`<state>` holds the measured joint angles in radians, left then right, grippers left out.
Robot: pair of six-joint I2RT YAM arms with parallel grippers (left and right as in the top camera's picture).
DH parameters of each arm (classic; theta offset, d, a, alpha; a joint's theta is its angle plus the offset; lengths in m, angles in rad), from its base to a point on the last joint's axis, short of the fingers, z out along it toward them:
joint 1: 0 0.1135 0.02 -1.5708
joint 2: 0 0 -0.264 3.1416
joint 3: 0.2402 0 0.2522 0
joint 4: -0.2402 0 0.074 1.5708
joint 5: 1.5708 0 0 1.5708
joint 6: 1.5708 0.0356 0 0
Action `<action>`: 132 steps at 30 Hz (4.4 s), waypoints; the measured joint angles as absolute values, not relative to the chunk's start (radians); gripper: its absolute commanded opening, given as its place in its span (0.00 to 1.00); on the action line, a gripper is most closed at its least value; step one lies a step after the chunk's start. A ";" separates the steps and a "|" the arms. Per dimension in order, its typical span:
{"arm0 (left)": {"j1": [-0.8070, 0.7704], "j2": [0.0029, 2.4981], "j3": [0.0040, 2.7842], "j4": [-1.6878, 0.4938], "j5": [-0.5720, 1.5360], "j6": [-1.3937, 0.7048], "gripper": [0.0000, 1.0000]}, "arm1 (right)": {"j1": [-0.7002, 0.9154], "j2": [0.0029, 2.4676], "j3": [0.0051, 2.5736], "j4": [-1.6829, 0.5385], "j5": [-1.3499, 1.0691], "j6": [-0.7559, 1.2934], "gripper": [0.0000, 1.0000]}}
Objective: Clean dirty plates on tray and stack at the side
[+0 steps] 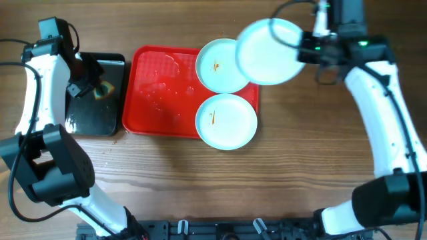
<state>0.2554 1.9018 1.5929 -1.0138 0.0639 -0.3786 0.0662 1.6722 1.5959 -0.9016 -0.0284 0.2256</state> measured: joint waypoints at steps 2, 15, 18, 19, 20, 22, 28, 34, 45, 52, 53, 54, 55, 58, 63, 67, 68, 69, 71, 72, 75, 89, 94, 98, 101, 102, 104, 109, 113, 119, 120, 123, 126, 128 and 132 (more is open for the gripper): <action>0.255 1.901 1.593 -1.014 0.064 -0.379 0.04 | -0.037 1.678 1.517 -0.891 -0.049 0.239 0.04; 0.255 1.901 1.593 -1.010 0.064 -0.379 0.04 | -0.187 1.693 1.021 -0.495 0.012 0.334 0.42; 0.255 1.902 1.593 -1.010 0.064 -0.379 0.04 | -0.187 1.698 1.011 -0.471 0.037 0.340 0.50; 0.255 1.902 1.593 -1.010 0.064 -0.379 0.04 | -0.187 1.698 1.011 -0.472 0.030 0.338 0.50; 0.255 1.901 1.593 -1.010 0.064 -0.379 0.04 | -0.188 1.698 1.018 -0.497 0.004 0.334 0.50; 0.255 1.901 1.593 -1.010 0.064 -0.379 0.04 | -0.190 1.698 1.050 -0.554 -0.093 0.320 0.50; 0.255 1.902 1.593 -1.010 0.064 -0.379 0.04 | -0.062 1.662 1.166 -0.672 -0.373 0.376 0.48; 0.255 1.901 1.593 -1.010 0.064 -0.379 0.04 | 0.184 1.739 1.168 -0.789 -0.376 0.468 0.42; 0.255 1.902 1.593 -1.010 0.064 -0.379 0.04 | 0.282 1.847 1.168 -0.830 -0.367 0.494 0.17; 0.255 1.902 1.593 -1.010 0.064 -0.379 0.04 | 0.320 1.847 1.168 -0.857 -0.365 0.513 0.04; 0.255 1.901 1.593 -1.010 0.064 -0.379 0.04 | 0.320 1.847 1.168 -0.857 -0.365 0.513 0.04; 0.255 1.902 1.593 -1.010 0.064 -0.379 0.04 | 0.320 1.847 1.168 -0.854 -0.366 0.511 0.04; 0.255 1.901 1.593 -1.010 0.064 -0.379 0.04 | 0.323 1.847 1.168 -0.848 -0.366 0.509 0.04; 0.255 1.901 1.593 -1.009 0.064 -0.379 0.04 | 0.359 1.847 1.177 -0.839 -0.363 0.497 0.04; 0.255 1.902 1.593 -1.008 0.064 -0.379 0.04 | 0.470 1.848 1.234 -0.695 -0.351 0.523 0.04; 0.255 1.902 1.593 -1.006 0.064 -0.379 0.04 | 0.499 1.891 1.241 -0.499 -0.354 0.573 0.04; 0.255 1.902 1.593 -1.006 0.064 -0.379 0.04 | 0.506 1.912 1.243 -0.476 -0.358 0.579 0.07; 0.255 1.901 1.593 -1.006 0.064 -0.379 0.04 | 0.519 1.943 1.250 -0.470 -0.358 0.583 0.18; 0.255 1.901 1.593 -1.006 0.064 -0.379 0.04 | 0.533 1.972 1.274 -0.501 -0.353 0.574 0.33; 0.255 1.902 1.593 -1.006 0.064 -0.379 0.04 | 0.536 1.975 1.334 -0.577 -0.333 0.551 0.42; 0.255 1.901 1.593 -1.006 0.064 -0.379 0.04 | 0.534 1.977 1.446 -0.697 -0.304 0.510 0.48; 0.255 1.901 1.593 -0.984 0.064 -0.379 0.04 | 0.549 2.101 1.477 -0.966 -0.331 0.494 0.39; 0.255 1.901 1.593 -0.984 0.064 -0.379 0.04 | 0.550 2.102 1.475 -0.836 -0.379 0.523 0.04; 0.255 1.901 1.593 -0.984 0.064 -0.379 0.04 | 0.567 2.103 1.475 -0.701 -0.379 0.553 0.04; 0.255 1.901 1.593 -0.984 0.064 -0.379 0.04 | 0.609 2.103 1.475 -0.582 -0.327 0.578 0.04; 0.255 1.901 1.593 -0.984 0.064 -0.379 0.04 | 0.627 2.103 1.474 -0.541 -0.302 0.583 0.04; 0.255 1.901 1.593 -0.984 0.064 -0.379 0.04 | 0.659 2.103 1.474 -0.463 -0.250 0.604 0.04; 0.255 1.901 1.593 -0.984 0.064 -0.379 0.04 | 0.707 2.128 1.474 -0.332 -0.144 0.657 0.39; 0.255 1.901 1.593 -0.984 0.064 -0.379 0.04 | 0.704 2.134 1.478 -0.309 -0.102 0.627 0.38; 0.255 1.901 1.593 -0.984 0.064 -0.379 0.04 | 0.682 2.134 1.552 -0.376 -0.105 0.500 0.36; 0.255 1.901 1.593 -0.984 0.064 -0.379 0.04 | 0.674 2.135 1.555 -0.383 -0.107 0.472 0.36; 0.254 1.902 1.593 -0.984 0.065 -0.379 0.04 | 0.669 2.157 1.559 -0.375 -0.124 0.415 0.38; 0.246 1.901 1.593 -0.984 0.065 -0.379 0.04 | 0.670 2.228 1.563 -0.347 -0.183 0.353 0.30; 0.243 1.901 1.593 -0.984 0.065 -0.379 0.04 | 0.670 2.231 1.563 -0.337 -0.196 0.343 0.20; 0.242 1.901 1.593 -0.984 0.065 -0.379 0.04 | 0.670 2.234 1.563 -0.337 -0.202 0.356 0.04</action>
<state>0.2424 1.9015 1.5929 -0.9840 0.0647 -0.3790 0.6697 2.2337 1.5635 -0.3367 -0.2016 0.3565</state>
